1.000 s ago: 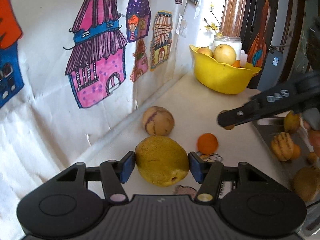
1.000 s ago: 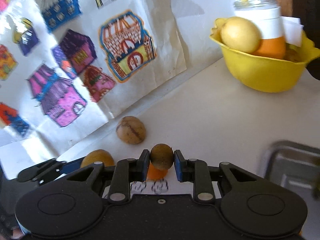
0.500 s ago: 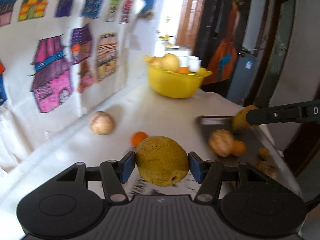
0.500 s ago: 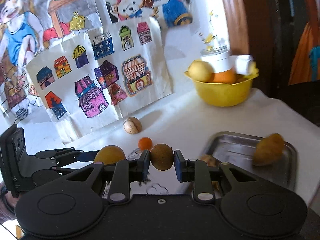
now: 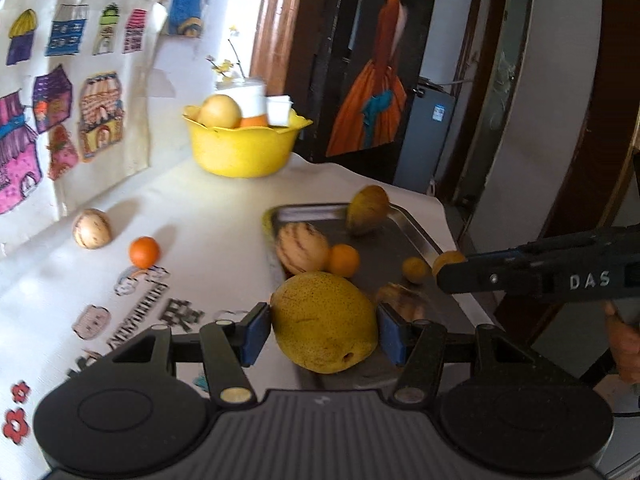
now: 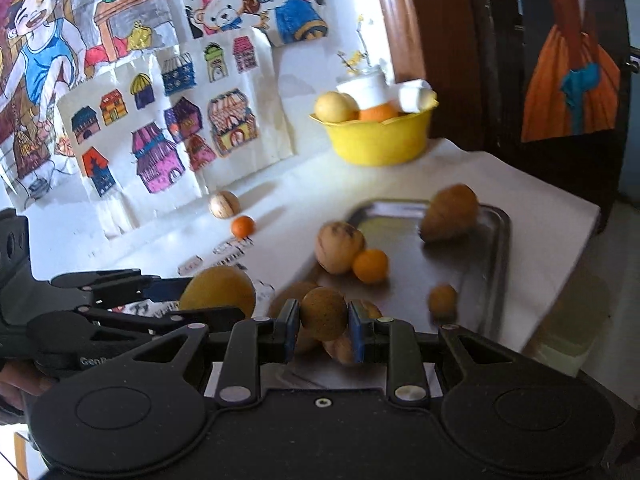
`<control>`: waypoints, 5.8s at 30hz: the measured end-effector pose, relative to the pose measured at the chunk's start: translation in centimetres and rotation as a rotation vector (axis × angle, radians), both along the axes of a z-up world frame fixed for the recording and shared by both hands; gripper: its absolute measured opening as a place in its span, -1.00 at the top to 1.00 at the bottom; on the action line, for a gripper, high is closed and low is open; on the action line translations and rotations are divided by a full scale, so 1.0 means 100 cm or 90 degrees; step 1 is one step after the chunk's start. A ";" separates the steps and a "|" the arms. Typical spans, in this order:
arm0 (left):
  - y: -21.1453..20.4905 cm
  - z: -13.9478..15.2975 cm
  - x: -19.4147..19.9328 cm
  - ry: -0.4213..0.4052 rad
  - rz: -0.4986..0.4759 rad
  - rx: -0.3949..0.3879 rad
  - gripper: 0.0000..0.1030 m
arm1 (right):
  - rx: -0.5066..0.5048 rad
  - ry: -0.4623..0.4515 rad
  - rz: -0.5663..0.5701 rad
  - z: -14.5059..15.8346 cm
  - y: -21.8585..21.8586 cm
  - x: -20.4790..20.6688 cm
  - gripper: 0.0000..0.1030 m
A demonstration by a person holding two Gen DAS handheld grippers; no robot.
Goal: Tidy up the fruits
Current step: 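Carry the pear in the left tool while the right tool carries the small fruit to the tray, then lower the pear onto the tray and open the left tool while the right tool releases the small fruit, then withdraw both open tools from the tray, then move the left tool to the brown striped melon while the right tool approaches the mandarin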
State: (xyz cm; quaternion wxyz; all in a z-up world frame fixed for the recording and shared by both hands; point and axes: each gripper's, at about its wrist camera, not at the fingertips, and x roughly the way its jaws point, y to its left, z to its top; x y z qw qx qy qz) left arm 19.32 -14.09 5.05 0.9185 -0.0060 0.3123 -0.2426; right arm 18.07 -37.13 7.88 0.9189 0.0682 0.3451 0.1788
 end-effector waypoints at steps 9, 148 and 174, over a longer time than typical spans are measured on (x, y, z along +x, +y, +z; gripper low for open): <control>-0.017 -0.015 -0.024 -0.026 -0.008 0.009 -0.20 | -0.008 -0.019 -0.015 -0.032 -0.015 -0.024 0.46; 0.145 -0.003 0.105 -0.060 0.245 0.147 -0.99 | -0.259 -0.032 0.336 -0.016 0.186 0.117 -0.99; 0.142 -0.040 0.194 0.030 0.300 0.040 -0.91 | -0.235 -0.002 0.310 -0.056 0.215 0.203 -0.56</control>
